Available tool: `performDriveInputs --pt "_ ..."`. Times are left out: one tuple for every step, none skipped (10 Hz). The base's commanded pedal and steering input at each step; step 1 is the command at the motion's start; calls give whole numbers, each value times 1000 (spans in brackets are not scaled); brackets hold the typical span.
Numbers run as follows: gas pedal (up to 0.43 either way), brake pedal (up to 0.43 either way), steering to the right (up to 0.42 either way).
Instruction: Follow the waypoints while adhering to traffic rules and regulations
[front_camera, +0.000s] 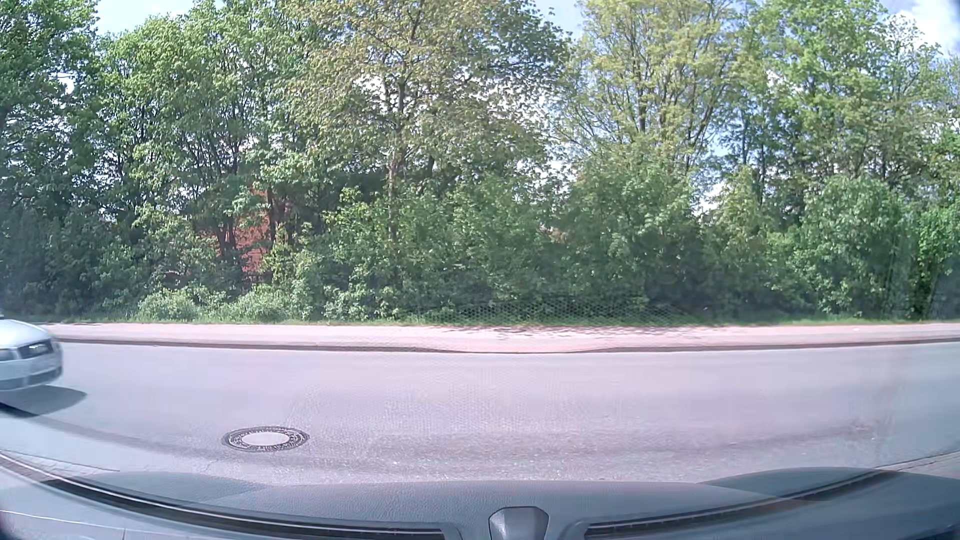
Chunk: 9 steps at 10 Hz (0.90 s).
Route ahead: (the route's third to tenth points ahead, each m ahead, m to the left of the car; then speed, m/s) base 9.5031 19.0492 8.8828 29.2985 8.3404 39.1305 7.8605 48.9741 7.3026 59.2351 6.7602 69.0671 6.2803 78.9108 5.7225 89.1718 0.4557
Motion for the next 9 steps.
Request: performDriveInputs --pt "0 55 -41" --pt "0 61 -41" --pt "0 61 -41" --pt "0 61 -41" --pt "0 67 -41" --pt "0 67 -41" --pt "0 67 -41" --pt "0 67 -41" --pt "0 67 -41"
